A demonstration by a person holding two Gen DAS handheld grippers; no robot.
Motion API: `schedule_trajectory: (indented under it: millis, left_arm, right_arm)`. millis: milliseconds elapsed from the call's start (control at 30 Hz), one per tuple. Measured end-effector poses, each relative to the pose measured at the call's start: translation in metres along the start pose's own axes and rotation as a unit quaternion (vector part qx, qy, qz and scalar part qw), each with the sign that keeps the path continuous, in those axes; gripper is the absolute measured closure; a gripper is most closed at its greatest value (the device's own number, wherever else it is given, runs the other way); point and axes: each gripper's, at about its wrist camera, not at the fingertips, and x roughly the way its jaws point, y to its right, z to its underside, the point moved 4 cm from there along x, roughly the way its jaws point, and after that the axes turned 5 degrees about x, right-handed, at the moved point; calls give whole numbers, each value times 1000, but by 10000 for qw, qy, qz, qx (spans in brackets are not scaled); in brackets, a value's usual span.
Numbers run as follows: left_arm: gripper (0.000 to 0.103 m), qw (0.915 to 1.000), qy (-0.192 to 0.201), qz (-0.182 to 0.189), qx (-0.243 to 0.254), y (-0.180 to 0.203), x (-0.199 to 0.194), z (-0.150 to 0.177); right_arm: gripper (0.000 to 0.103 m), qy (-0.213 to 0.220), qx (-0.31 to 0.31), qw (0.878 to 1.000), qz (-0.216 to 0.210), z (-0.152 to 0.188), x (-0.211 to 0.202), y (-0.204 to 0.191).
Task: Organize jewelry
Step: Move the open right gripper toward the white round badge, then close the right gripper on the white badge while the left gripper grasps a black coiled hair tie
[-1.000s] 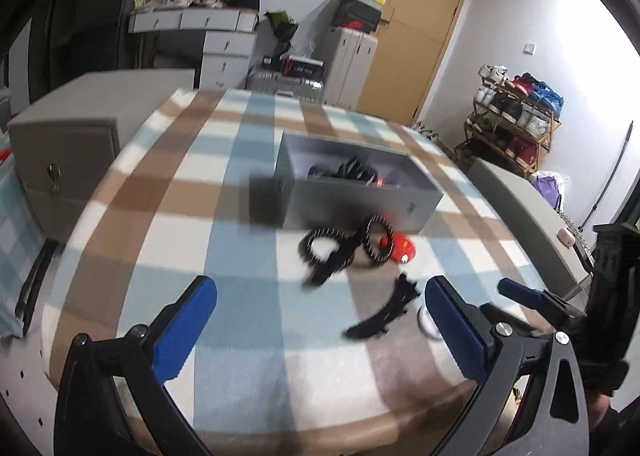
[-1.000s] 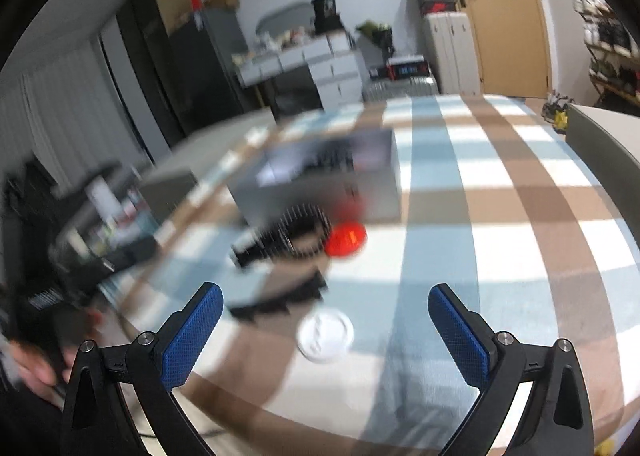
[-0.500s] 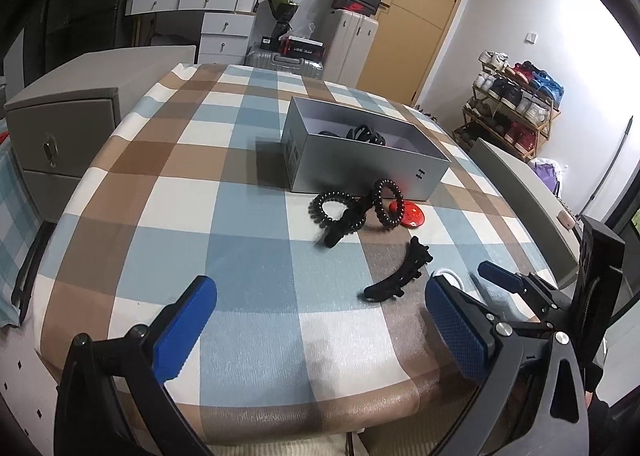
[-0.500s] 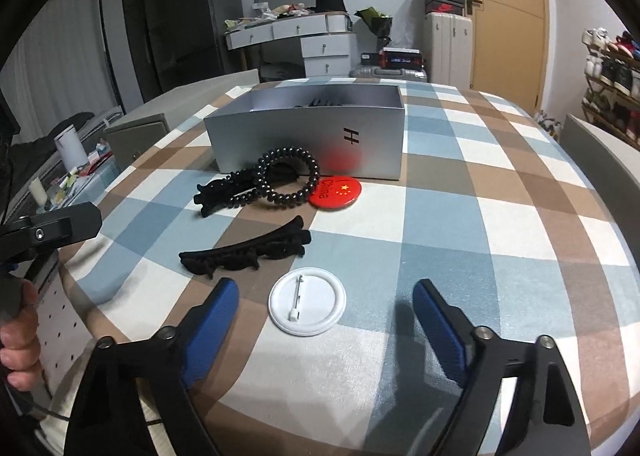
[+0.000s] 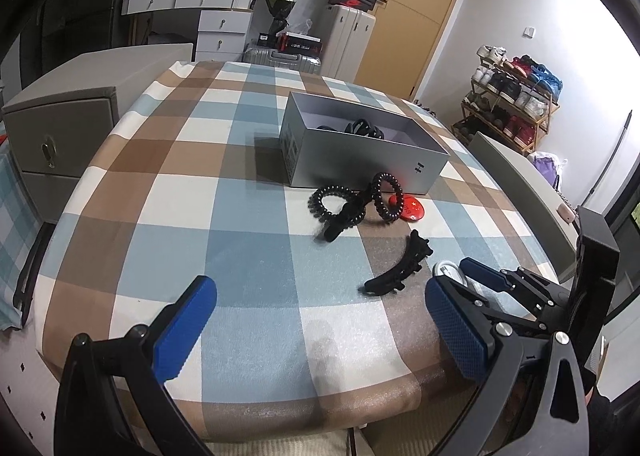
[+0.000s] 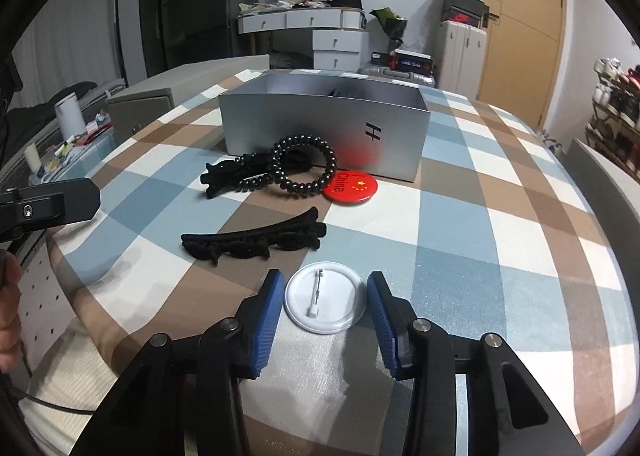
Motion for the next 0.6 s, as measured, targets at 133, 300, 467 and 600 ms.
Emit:
schedule_trajectory:
  millis: [133, 300, 467, 600]
  left_arm:
    - [2, 10000, -22, -41, 2, -1, 0, -2]
    - [2, 9998, -104, -108, 116, -1, 6, -10]
    - [2, 9988, -319, 200, 320, 5, 20, -27]
    - [2, 9971, -371, 411, 526, 16, 34, -44]
  right_arm:
    - [62, 60, 347, 9992, -164, -1, -4, 12]
    - [62, 246, 667, 9970, -309, -3, -16, 25]
    - [61, 438, 929, 9936, -468, -4, -29, 38]
    - [61, 617, 1101, 9903, -587, -6, -39, 48]
